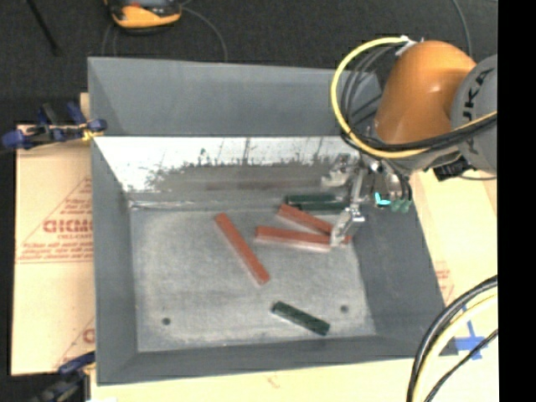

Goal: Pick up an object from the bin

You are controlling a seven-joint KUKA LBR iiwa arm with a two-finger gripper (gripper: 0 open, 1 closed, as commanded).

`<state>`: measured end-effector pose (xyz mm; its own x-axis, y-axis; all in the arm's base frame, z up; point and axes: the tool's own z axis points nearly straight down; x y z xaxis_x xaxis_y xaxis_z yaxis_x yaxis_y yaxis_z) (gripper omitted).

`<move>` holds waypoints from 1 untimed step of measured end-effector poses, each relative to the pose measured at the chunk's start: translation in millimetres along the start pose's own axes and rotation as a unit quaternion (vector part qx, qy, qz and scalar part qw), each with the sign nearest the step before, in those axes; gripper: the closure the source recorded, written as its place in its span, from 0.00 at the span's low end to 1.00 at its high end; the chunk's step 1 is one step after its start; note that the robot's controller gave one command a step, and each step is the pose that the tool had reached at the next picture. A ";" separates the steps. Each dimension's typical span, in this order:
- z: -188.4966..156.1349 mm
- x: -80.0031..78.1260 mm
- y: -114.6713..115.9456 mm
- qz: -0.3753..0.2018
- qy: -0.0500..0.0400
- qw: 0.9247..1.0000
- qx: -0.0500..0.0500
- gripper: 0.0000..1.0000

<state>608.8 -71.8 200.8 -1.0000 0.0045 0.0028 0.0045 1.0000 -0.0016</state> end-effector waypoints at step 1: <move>-4.5 -1.7 0.0 0.000 -0.004 1.000 0.000 0.00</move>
Offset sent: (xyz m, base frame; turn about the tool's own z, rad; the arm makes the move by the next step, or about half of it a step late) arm 0.0086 -0.0169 -0.1303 -0.2212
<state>610.5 -71.8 205.3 -1.0000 0.0034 -0.0050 0.0035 1.0000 -0.0024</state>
